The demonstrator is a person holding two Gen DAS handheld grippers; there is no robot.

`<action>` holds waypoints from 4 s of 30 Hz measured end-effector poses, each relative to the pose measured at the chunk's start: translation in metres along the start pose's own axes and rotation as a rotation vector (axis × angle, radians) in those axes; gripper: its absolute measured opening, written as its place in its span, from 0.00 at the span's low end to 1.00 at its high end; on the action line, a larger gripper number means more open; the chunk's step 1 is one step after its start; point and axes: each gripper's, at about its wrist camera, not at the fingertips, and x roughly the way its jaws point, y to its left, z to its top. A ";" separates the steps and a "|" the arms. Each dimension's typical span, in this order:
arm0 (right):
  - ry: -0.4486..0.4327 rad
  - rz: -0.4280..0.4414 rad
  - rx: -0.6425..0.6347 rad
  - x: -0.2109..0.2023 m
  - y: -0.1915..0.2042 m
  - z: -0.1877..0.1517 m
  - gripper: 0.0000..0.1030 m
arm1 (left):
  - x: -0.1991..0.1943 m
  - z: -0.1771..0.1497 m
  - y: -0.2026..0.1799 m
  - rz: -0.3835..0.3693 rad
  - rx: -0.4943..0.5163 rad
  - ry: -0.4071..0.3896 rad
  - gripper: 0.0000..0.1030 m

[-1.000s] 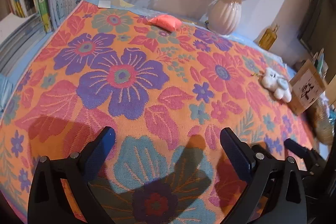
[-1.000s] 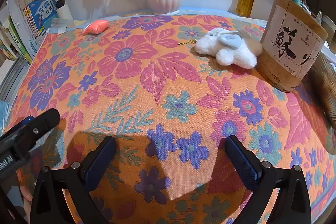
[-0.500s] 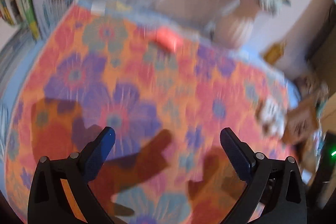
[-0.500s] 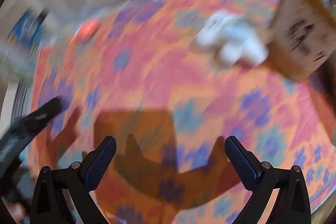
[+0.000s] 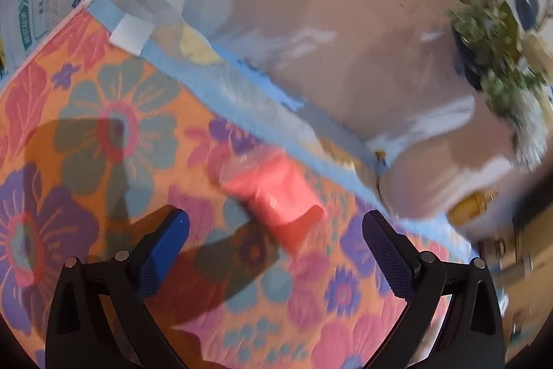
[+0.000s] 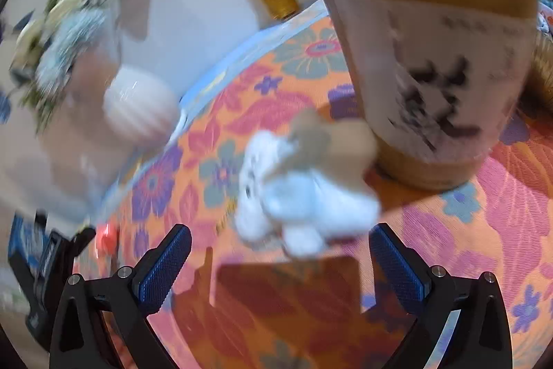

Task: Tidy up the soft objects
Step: 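Grasp the pink filled bag with the left tool while the right tool grasps the white plush, then lift the pink bag with the left tool while the right tool lifts the white plush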

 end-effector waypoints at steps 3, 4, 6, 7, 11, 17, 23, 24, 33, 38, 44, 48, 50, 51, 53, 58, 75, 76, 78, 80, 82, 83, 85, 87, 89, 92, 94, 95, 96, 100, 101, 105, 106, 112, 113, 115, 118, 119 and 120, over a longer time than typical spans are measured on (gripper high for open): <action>-0.050 -0.048 0.071 0.009 0.008 0.007 1.00 | 0.012 0.004 -0.011 0.063 0.036 0.004 0.97; -0.073 -0.064 0.086 0.012 0.009 0.008 1.00 | 0.014 0.001 -0.013 0.079 0.058 -0.018 0.96; -0.129 -0.093 0.078 0.015 0.015 0.008 1.00 | 0.017 -0.002 -0.020 0.121 0.101 -0.020 0.96; -0.148 -0.104 0.053 0.016 0.020 0.007 1.00 | 0.019 -0.002 -0.023 0.138 0.117 -0.016 0.95; -0.170 -0.122 -0.025 0.019 0.027 0.003 0.68 | 0.020 -0.005 -0.028 0.203 0.162 -0.028 0.75; -0.153 -0.080 -0.133 0.021 0.039 -0.001 0.48 | 0.010 -0.011 -0.028 0.245 0.196 -0.065 0.37; -0.228 -0.015 -0.237 -0.007 0.048 -0.025 0.48 | -0.028 -0.031 -0.023 0.108 0.220 -0.162 0.36; -0.230 -0.008 -0.256 -0.011 0.047 -0.031 0.48 | -0.032 -0.039 -0.023 0.117 0.227 -0.149 0.36; -0.184 0.059 -0.542 -0.062 0.018 -0.077 0.48 | -0.105 -0.108 -0.008 0.135 0.278 -0.160 0.36; -0.075 0.107 -0.595 -0.074 -0.022 -0.080 0.48 | -0.135 -0.140 0.006 0.035 0.246 -0.071 0.36; -0.059 0.102 -0.688 -0.083 -0.045 -0.083 0.51 | -0.149 -0.175 -0.013 -0.002 0.419 -0.102 0.36; -0.008 0.195 -0.710 -0.083 -0.052 -0.086 0.51 | -0.151 -0.190 -0.029 0.022 0.533 -0.136 0.36; 0.019 0.190 -0.725 -0.078 -0.048 -0.089 0.51 | -0.147 -0.187 -0.028 0.029 0.522 -0.118 0.36; 0.033 0.178 -0.736 -0.074 -0.046 -0.091 0.51 | -0.146 -0.186 -0.026 0.027 0.510 -0.113 0.36; 0.043 0.156 -0.744 -0.071 -0.045 -0.093 0.60 | -0.144 -0.182 -0.021 0.035 0.480 -0.101 0.36; 0.072 0.117 -0.772 -0.063 -0.041 -0.098 0.72 | -0.143 -0.186 -0.025 0.055 0.502 -0.101 0.36; 0.054 -0.069 -0.728 -0.045 -0.042 -0.090 1.00 | -0.142 -0.186 -0.027 0.064 0.513 -0.098 0.38; 0.053 -0.071 -0.726 -0.046 -0.041 -0.091 1.00 | -0.142 -0.187 -0.027 0.068 0.514 -0.095 0.38; 0.050 -0.081 -0.726 -0.046 -0.040 -0.090 1.00 | -0.141 -0.186 -0.027 0.071 0.515 -0.089 0.38; 0.038 -0.082 -0.703 -0.049 -0.043 -0.087 1.00 | -0.140 -0.185 -0.025 0.066 0.507 -0.084 0.38; 0.044 -0.041 -0.678 -0.053 -0.049 -0.084 1.00 | -0.138 -0.184 -0.023 0.056 0.497 -0.072 0.38; 0.051 -0.019 -0.668 -0.054 -0.052 -0.082 1.00 | -0.137 -0.184 -0.023 0.051 0.497 -0.063 0.38; 0.058 0.001 -0.651 -0.056 -0.055 -0.079 1.00 | -0.133 -0.185 -0.027 0.071 0.508 -0.048 0.38; 0.077 -0.009 -0.645 -0.055 -0.053 -0.076 1.00 | -0.130 -0.189 -0.033 0.095 0.541 -0.035 0.38; 0.089 -0.024 -0.665 -0.052 -0.048 -0.075 1.00 | -0.127 -0.194 -0.040 0.106 0.584 -0.024 0.39; 0.080 -0.052 -0.713 -0.044 -0.040 -0.078 1.00 | -0.116 -0.195 -0.043 0.132 0.605 0.023 0.39; 0.059 -0.083 -0.736 -0.040 -0.037 -0.084 1.00 | -0.112 -0.193 -0.040 0.125 0.594 0.046 0.39; 0.052 -0.086 -0.749 -0.041 -0.035 -0.086 1.00 | -0.113 -0.192 -0.038 0.116 0.586 0.046 0.39; 0.052 -0.087 -0.760 -0.040 -0.034 -0.087 1.00 | -0.113 -0.192 -0.037 0.111 0.580 0.048 0.39; 0.055 -0.075 -0.749 -0.038 -0.035 -0.084 1.00 | -0.112 -0.195 -0.039 0.121 0.592 0.048 0.40; 0.054 -0.078 -0.748 -0.038 -0.035 -0.085 1.00 | -0.111 -0.195 -0.039 0.121 0.593 0.049 0.40; 0.045 -0.089 -0.756 -0.037 -0.032 -0.085 1.00 | -0.110 -0.193 -0.038 0.109 0.591 0.054 0.42; 0.043 -0.089 -0.755 -0.037 -0.032 -0.084 1.00 | -0.110 -0.193 -0.038 0.109 0.593 0.055 0.42; 0.030 -0.058 -0.789 -0.040 -0.028 -0.088 0.85 | -0.110 -0.194 -0.040 0.089 0.607 0.058 0.42; 0.022 -0.056 -0.801 -0.041 -0.026 -0.089 0.81 | -0.110 -0.194 -0.040 0.084 0.611 0.059 0.42; 0.006 -0.046 -0.822 -0.044 -0.023 -0.093 0.73 | -0.110 -0.195 -0.041 0.080 0.618 0.060 0.42; -0.033 -0.040 -0.817 -0.053 -0.024 -0.094 0.70 | -0.113 -0.196 -0.043 0.047 0.628 0.058 0.38; -0.049 -0.028 -0.810 -0.057 -0.025 -0.093 0.69 | -0.116 -0.196 -0.042 0.025 0.629 0.046 0.38; -0.067 -0.008 -0.803 -0.062 -0.027 -0.092 0.68 | -0.122 -0.195 -0.041 -0.003 0.627 0.022 0.38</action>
